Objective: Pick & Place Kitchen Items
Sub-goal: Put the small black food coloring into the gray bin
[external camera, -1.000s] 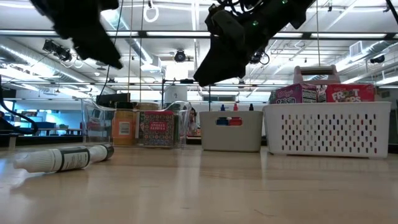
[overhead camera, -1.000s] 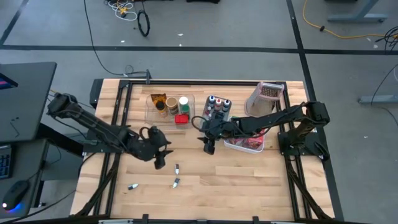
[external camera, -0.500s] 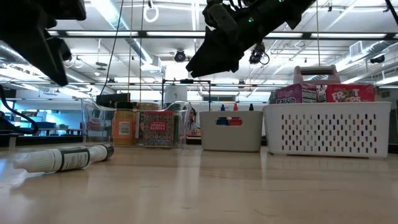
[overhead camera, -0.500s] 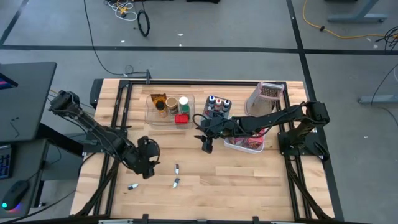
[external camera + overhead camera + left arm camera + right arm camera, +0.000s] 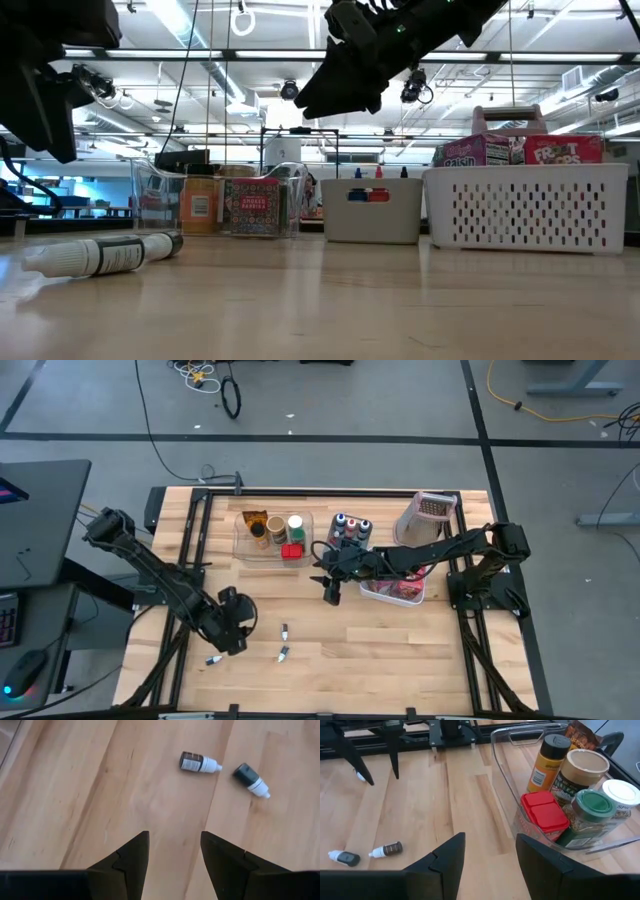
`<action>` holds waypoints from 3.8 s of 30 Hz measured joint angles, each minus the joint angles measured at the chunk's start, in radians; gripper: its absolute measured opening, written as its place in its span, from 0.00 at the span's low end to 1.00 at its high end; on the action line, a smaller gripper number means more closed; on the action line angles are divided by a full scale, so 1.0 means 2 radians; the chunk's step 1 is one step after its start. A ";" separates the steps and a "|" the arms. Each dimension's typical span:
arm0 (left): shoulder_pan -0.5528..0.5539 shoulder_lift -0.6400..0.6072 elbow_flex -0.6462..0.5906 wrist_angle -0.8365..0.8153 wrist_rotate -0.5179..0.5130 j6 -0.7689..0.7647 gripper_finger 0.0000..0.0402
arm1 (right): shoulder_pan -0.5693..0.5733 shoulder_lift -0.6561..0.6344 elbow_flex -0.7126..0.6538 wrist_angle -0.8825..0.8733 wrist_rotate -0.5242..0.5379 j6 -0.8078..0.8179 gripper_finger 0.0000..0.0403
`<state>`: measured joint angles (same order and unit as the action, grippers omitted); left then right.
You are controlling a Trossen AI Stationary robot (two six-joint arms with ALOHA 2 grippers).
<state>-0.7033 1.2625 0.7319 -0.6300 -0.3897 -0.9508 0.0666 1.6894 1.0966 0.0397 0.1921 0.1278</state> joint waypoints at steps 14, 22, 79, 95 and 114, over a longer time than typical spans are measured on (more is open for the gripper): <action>0.000 0.000 0.000 0.001 0.005 -0.011 0.47 | 0.002 0.000 0.000 -0.001 0.000 -0.052 0.62; 0.001 0.000 0.000 0.011 -0.001 -0.021 0.47 | 0.001 0.000 0.000 0.000 0.001 -0.079 0.65; 0.013 0.131 0.000 0.328 0.010 0.049 0.50 | 0.064 0.127 0.001 0.170 -0.152 -0.199 0.65; 0.013 0.235 0.033 0.339 0.013 0.051 0.50 | 0.063 0.127 0.001 0.169 -0.152 -0.195 0.65; 0.012 0.208 0.078 0.214 0.004 0.074 0.50 | 0.063 0.127 0.001 0.171 -0.152 -0.195 0.65</action>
<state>-0.6788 1.6790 0.8871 -0.2020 -0.3809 -0.8036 0.1932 1.9438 1.0977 0.3817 -0.1123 -0.2619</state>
